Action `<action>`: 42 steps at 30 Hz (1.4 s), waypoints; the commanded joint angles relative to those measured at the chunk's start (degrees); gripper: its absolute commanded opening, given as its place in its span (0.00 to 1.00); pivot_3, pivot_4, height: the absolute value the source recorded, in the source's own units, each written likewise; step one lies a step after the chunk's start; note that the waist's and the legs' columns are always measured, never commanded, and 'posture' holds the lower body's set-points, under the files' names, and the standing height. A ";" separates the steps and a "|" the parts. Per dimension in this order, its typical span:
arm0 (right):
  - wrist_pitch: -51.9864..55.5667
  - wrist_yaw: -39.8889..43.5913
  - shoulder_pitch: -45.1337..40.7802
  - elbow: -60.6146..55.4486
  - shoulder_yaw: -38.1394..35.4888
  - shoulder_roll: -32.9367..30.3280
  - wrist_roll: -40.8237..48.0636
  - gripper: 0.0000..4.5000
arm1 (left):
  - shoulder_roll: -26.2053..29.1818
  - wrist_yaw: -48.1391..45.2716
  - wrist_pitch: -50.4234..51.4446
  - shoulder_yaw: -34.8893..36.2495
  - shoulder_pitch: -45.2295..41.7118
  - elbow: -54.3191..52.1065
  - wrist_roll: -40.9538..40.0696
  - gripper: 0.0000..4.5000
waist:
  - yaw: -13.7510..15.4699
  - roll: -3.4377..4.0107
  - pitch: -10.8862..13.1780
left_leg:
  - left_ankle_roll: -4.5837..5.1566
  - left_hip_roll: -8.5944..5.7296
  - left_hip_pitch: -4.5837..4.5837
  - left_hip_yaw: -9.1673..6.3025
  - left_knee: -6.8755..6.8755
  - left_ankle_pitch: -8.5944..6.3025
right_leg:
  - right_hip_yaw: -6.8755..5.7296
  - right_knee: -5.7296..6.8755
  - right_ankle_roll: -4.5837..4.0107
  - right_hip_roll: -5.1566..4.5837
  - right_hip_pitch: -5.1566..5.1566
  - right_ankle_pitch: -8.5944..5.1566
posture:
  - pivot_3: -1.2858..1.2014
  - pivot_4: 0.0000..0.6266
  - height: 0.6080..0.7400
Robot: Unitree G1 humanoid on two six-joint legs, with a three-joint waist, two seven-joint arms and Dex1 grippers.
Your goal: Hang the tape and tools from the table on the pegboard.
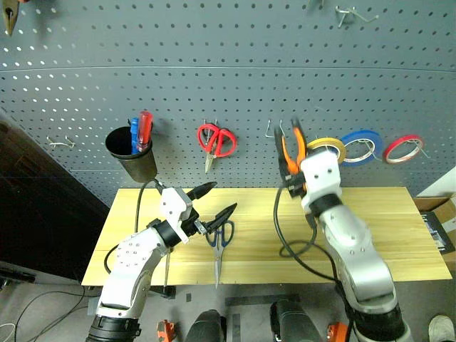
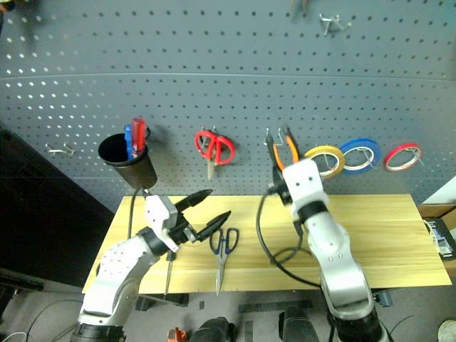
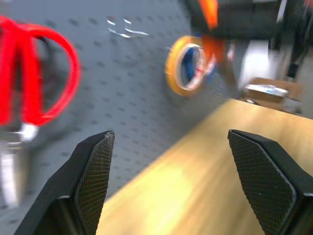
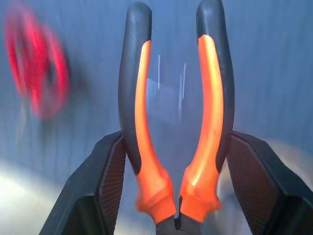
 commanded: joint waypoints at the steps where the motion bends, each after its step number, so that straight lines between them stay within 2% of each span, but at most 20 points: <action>1: -4.82 -0.22 -7.43 3.35 -0.95 0.83 -0.93 0.63 | -0.54 1.08 -0.49 0.28 -1.61 -2.95 -0.72 0.88 | 0.00 0.00 0.00 | 0.00 -0.01 -0.02 0.01 0.00 0.00 | 0.01 -0.02 0.00 0.00 -0.01 0.00 | 0.52 0.29 1.00; 10: -16.32 -0.43 -22.56 22.94 -3.99 2.24 0.38 0.63 | -2.64 3.22 1.37 -1.83 -4.05 -6.28 -0.99 0.88 | -0.21 0.00 0.00 | -0.02 -0.02 -0.08 0.13 -0.21 0.01 | 0.08 -0.11 -0.01 -0.03 -0.16 0.01 | 0.53 0.28 1.00; 17: -24.95 -0.95 -28.47 35.48 -4.03 3.72 -0.11 0.63 | -2.95 4.15 2.55 -1.90 -6.05 -5.45 -0.59 0.88 | -0.25 0.00 0.00 | -0.02 0.00 -0.09 0.20 -0.25 0.01 | 0.11 -0.10 -0.01 -0.03 -0.24 0.01 | 0.54 0.28 1.00; 23: -29.80 -2.64 -27.95 43.70 -5.05 5.03 -0.01 0.63 | -3.09 4.70 2.54 -1.76 -7.54 -4.48 -0.08 0.88 | -0.25 0.00 0.00 | -0.05 0.00 -0.08 0.23 -0.21 0.03 | 0.15 -0.05 -0.02 -0.03 -0.24 0.01 | 0.54 0.28 1.00; 30: -29.12 -3.33 -22.58 43.37 -5.25 5.99 -0.08 0.63 | -2.98 4.84 1.91 -2.07 -6.98 -3.55 0.47 0.88 | -0.15 0.00 0.00 | -0.12 0.00 -0.04 0.20 -0.14 0.08 | 0.16 0.12 -0.06 -0.02 -0.22 0.04 | 0.54 0.28 1.00; 35: -24.88 -3.00 -20.70 42.11 -6.58 6.75 0.94 0.63 | -3.23 5.32 2.07 -2.51 -7.67 -2.14 1.34 0.88 | -0.23 0.00 -0.01 | -0.12 0.00 -0.04 0.22 -0.15 0.08 | 0.17 0.10 -0.06 -0.02 -0.24 0.04 | 0.53 0.29 1.00; 37: -21.94 -2.93 -20.19 40.77 -7.56 6.98 1.74 0.79 | -3.00 5.78 2.64 -2.77 -8.00 -1.54 2.34 0.88 | -0.20 -0.01 -0.01 | -0.12 0.00 -0.04 0.19 -0.15 0.08 | 0.15 0.11 -0.06 -0.02 -0.23 0.04 | 0.53 0.29 1.00; 40: -14.10 -0.79 -18.87 35.78 -8.67 6.42 3.98 0.98 | -1.94 6.36 6.89 -3.32 -7.61 -1.33 2.92 0.88 | -0.16 -0.01 -0.01 | -0.12 -0.01 -0.04 0.19 -0.11 0.08 | 0.16 0.11 -0.06 -0.03 -0.21 0.04 | 0.53 0.29 1.00; 42: -6.26 2.00 -17.03 30.06 -8.76 4.90 5.20 0.99 | -0.41 6.33 11.84 -3.83 -6.80 -1.50 2.77 0.88 | -0.13 0.00 -0.01 | -0.12 -0.01 -0.04 0.17 -0.07 0.08 | 0.16 0.13 -0.05 -0.03 -0.17 0.04 | 0.53 0.29 1.00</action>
